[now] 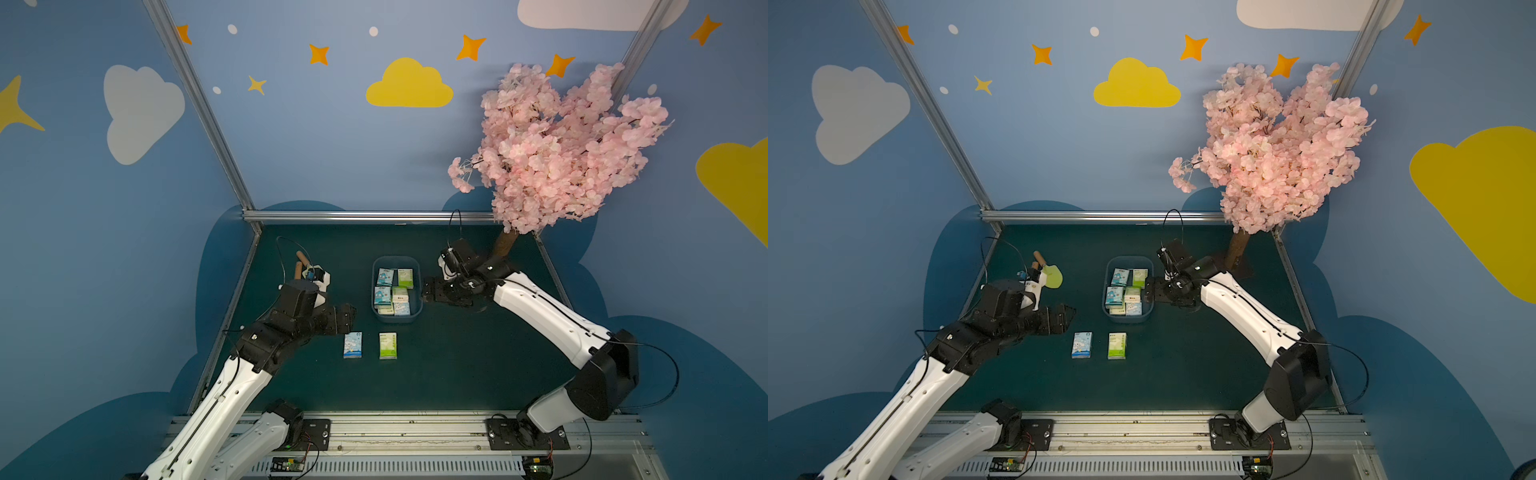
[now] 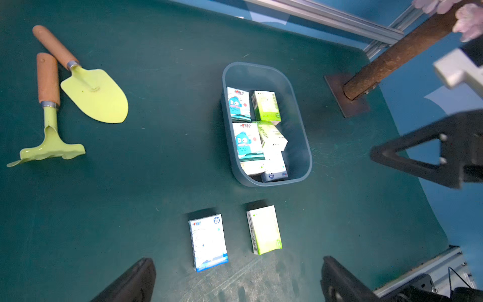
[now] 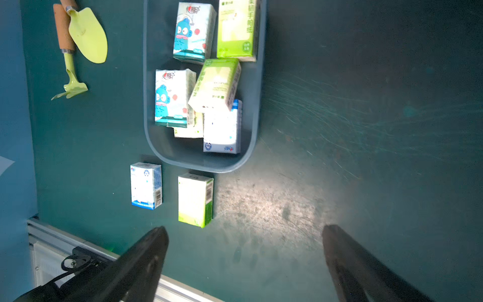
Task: Take the pocket tissues out of the storage box
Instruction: Pick up the pocket tissues from the storage box.
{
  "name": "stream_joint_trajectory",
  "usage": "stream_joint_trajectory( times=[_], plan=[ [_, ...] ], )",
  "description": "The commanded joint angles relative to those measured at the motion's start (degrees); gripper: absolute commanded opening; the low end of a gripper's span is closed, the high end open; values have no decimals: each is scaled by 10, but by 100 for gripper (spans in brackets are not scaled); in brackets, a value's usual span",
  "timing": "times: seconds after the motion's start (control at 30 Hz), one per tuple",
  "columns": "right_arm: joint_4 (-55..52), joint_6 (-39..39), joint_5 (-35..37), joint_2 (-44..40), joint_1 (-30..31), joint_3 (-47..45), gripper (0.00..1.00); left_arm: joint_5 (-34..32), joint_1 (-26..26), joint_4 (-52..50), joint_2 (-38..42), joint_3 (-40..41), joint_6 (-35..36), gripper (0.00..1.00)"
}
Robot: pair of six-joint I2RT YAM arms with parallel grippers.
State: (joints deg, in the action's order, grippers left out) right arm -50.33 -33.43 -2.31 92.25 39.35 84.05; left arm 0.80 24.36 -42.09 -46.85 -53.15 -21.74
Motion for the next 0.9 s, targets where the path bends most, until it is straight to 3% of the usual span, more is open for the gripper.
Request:
stream_joint_trajectory(
  times=[0.0, 0.2, 0.33, 0.57, 0.87],
  plan=[
    [-59, 21, 4, 58, 13, 69, 98, 40, -3, 36, 43, 32, 58, 100],
    [-131, 60, -10, 184, 23, 197, 92, 63, -3, 50, 119, 85, 102, 100],
    [-141, 64, -7, 235, 27, 243, 84, 63, -3, 66, 177, 125, 124, 100],
    [-154, 63, -9, 303, 27, 309, 80, 71, -2, 68, 257, 174, 150, 100],
    [-169, 63, -12, 366, 28, 371, 79, 76, -3, 63, 278, 192, 163, 100]
  ],
)
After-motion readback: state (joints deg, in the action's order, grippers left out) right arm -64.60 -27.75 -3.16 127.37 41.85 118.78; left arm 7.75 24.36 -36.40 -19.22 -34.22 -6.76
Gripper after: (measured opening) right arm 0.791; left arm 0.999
